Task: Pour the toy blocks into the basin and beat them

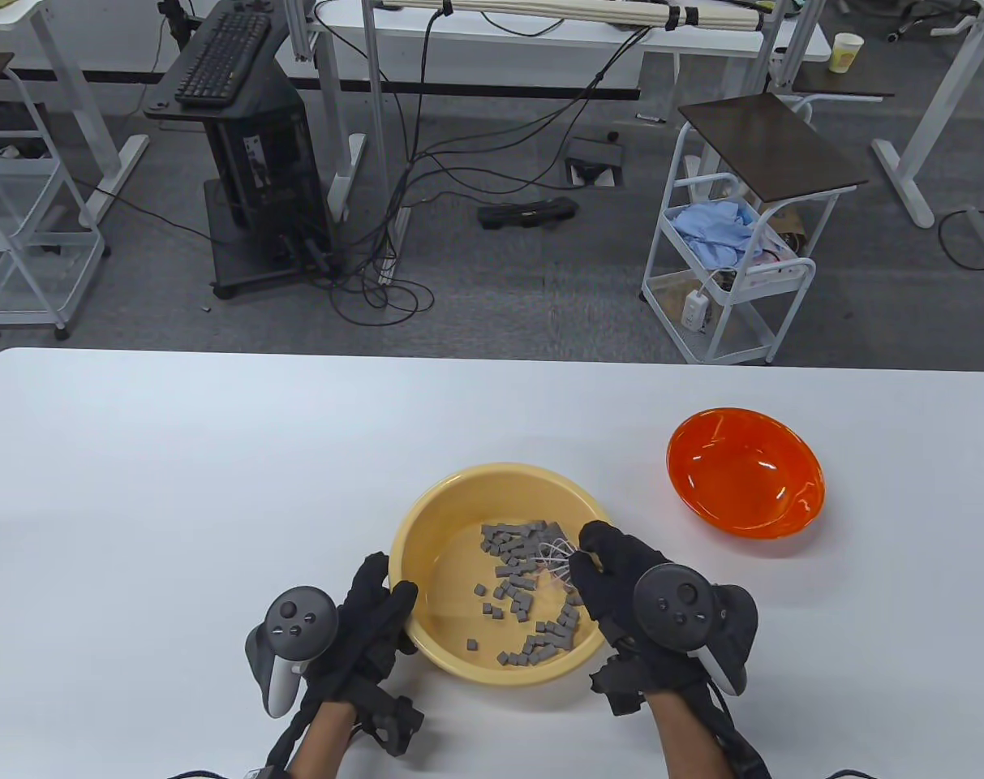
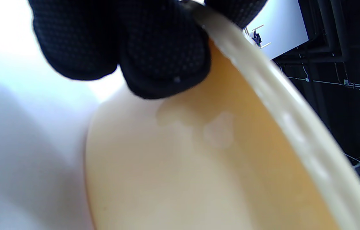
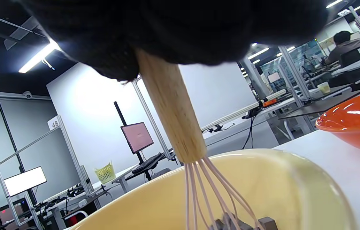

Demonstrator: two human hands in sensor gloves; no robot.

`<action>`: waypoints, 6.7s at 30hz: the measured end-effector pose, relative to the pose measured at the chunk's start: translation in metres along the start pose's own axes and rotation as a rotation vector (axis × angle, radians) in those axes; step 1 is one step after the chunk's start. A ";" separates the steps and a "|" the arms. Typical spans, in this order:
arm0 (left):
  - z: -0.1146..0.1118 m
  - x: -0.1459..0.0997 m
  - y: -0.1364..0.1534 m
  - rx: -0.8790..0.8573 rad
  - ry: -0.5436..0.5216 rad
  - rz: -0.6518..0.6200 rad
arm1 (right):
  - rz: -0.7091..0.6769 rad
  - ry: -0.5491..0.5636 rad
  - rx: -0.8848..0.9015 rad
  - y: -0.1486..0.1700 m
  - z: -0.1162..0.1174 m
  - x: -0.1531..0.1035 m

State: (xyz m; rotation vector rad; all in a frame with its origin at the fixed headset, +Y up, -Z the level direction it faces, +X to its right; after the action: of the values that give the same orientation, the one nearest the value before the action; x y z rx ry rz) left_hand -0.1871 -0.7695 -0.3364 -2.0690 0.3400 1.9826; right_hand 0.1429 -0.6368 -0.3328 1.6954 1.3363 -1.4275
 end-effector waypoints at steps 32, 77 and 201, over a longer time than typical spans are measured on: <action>0.001 0.000 0.001 -0.008 -0.006 0.005 | -0.098 -0.425 0.500 -0.002 0.033 0.006; 0.001 0.000 0.002 -0.010 -0.004 0.007 | 0.033 -0.301 0.404 0.009 0.050 0.002; 0.001 0.001 0.003 -0.017 -0.002 0.012 | -0.056 -0.393 0.499 -0.019 0.050 -0.002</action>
State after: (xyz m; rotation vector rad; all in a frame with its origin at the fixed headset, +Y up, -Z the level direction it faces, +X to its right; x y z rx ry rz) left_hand -0.1892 -0.7718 -0.3374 -2.0802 0.3374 2.0009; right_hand 0.1054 -0.6741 -0.3420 1.5465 0.8615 -2.1255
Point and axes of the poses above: the tracker on the back of each hand, its own y axis roughly to the little-finger side, its own x axis roughly from the wrist to the fingertips, z = x × y, the point moved 5 cm from there along x, roughly from the wrist to the fingertips, and after that the axes turned 10 degrees about -x, right-handed, at the moved point
